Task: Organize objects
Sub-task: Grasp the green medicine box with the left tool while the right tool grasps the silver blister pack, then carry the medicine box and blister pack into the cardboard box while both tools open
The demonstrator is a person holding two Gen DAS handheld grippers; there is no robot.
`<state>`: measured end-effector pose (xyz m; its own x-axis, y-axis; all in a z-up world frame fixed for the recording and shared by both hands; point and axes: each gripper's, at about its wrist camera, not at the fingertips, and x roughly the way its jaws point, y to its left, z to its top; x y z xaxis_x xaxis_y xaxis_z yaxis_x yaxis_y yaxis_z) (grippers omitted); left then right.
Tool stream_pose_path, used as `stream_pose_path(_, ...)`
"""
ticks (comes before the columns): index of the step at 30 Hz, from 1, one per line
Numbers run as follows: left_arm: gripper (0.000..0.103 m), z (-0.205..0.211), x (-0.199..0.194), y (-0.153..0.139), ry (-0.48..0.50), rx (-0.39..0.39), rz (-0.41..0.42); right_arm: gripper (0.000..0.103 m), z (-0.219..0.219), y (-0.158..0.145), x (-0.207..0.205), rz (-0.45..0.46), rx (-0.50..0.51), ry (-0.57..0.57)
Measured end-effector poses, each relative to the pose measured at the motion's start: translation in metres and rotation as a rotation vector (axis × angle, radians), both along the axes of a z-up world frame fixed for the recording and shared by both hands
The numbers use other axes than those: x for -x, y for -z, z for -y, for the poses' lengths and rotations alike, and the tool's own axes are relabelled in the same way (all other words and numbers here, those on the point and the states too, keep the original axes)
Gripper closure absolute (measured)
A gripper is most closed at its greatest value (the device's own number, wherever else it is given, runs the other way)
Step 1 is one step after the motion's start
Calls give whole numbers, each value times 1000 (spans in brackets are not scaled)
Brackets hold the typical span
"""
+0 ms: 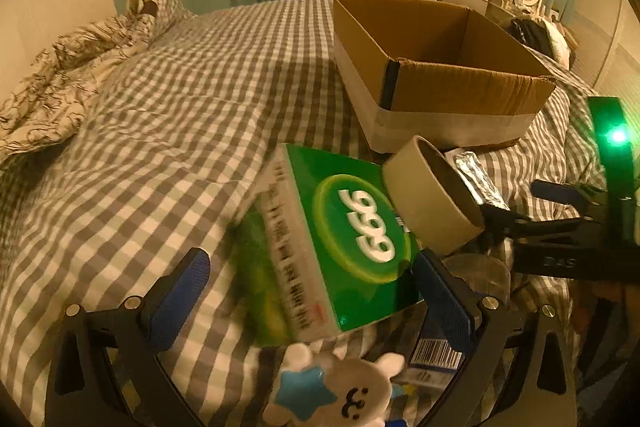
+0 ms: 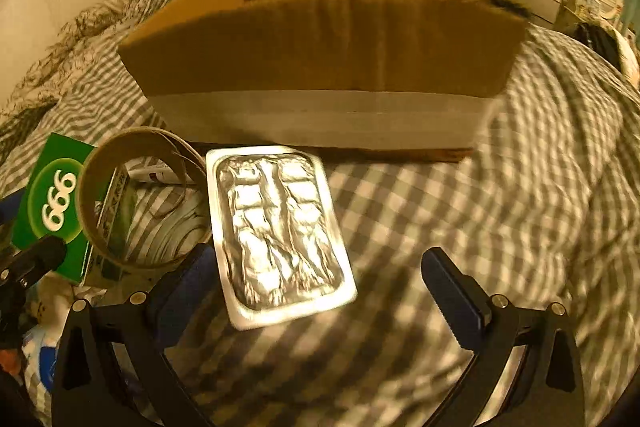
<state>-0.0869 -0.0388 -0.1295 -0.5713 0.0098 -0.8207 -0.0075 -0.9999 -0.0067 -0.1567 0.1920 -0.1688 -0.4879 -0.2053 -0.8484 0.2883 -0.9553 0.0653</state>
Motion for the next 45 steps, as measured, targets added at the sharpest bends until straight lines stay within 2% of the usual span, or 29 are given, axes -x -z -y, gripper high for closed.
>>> stream_pose_path(2,0,0,6,6,22,-28,30,1,5,9,8,21,-12,-8)
stream_pose_path(5,0,-3,12,15,46,-55,62,9,5,15,10,38,19,-9)
stream_pose_path(6,0,-4,12,17,52,-61,70,16,5,14,8,31,22,-11)
stream_pose_path(7,0,-5,13,18,52,-61,72,28,5,12,6,25,18,-16)
stream_pose_path(8,0,-6,13,19,52,-62,75,33,6,10,3,13,-4,-24)
stream_pose_path(11,0,-7,13,19,55,-60,79,33,5,10,-2,-5,-48,-35)
stream_pose_path(15,2,-7,10,18,61,-59,68,33,1,4,-9,-32,-53,-25)
stream_pose_path(20,19,-7,3,9,65,-69,41,33,-6,-13,-25,-77,-44,-7)
stream_pose_path(22,32,-8,-1,2,67,-65,22,33,-10,-18,-30,-83,-32,0)
stream_pose_path(24,39,-8,-5,-3,77,-59,7,33,-14,-24,-36,-88,-28,5)
stream_pose_path(27,43,-6,-8,-6,74,-59,2,33,-13,-28,-44,-89,-18,6)
stream_pose_path(29,41,-4,-10,-5,71,-63,5,33,-13,-31,-48,-90,-19,4)
stream_pose_path(30,37,-4,-10,-4,75,-60,12,33,-11,-31,-51,-92,-20,2)
stream_pose_path(33,0,-3,-7,6,55,-3,46,33,-10,-33,-56,-97,-21,-2)
stream_pose_path(34,0,-2,-6,9,48,-1,52,33,-10,-34,-56,-98,-21,-2)
stream_pose_path(41,0,11,15,30,31,-196,162,33,-12,-29,-54,-96,-10,-7)
stream_pose_path(45,0,-2,26,42,58,-185,215,33,-12,-23,-49,-86,-7,-11)
